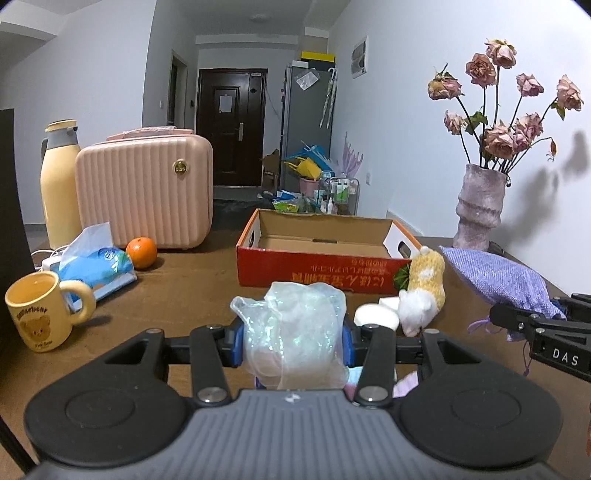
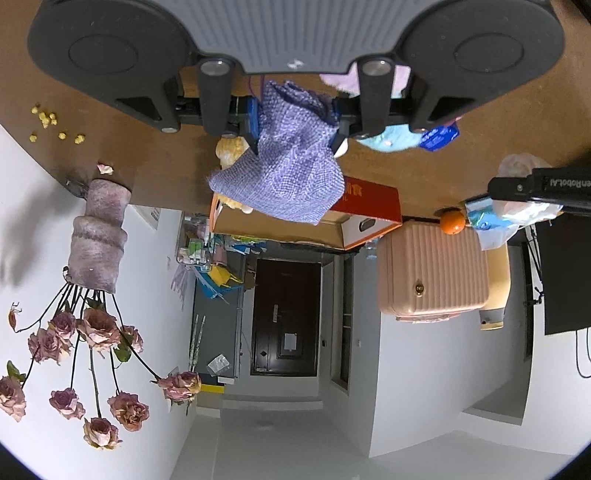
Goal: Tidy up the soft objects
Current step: 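Carry the plastic bag and purple pouch in both grippers over the red box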
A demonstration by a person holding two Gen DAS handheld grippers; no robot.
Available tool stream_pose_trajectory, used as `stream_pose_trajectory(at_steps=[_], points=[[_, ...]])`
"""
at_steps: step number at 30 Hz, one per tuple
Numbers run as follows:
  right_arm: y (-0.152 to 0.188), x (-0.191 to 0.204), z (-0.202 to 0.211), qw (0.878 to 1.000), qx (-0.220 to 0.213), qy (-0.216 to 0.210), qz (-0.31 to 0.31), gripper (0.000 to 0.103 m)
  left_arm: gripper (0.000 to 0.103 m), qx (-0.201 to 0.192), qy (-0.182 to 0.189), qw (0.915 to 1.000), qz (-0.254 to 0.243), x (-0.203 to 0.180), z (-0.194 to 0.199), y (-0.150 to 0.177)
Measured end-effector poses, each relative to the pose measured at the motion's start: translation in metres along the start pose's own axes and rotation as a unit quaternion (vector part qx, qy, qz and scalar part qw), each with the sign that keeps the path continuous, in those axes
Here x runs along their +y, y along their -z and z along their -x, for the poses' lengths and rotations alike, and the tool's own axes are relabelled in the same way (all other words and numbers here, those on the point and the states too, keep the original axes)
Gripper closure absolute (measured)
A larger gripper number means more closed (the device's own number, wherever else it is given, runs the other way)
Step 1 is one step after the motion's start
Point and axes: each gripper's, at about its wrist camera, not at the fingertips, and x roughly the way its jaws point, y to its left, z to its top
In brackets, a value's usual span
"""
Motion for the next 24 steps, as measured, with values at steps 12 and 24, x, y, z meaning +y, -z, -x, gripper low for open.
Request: stream_pose_trajectory(at_steps=[12,24], points=[[-0.026,-0.014,-0.038,1.0,-0.019,-0.01,0.014,0.07,0.056,-0.012,0.005,0.9999,0.007,-0.003,-0.04,-0.025],[-0.043,-0.022,-0.08,0.999,-0.018,-0.036,0.022,0.07,0.056,-0.002,-0.003,1.0,0.007,-0.002,-0.089,-0.04]])
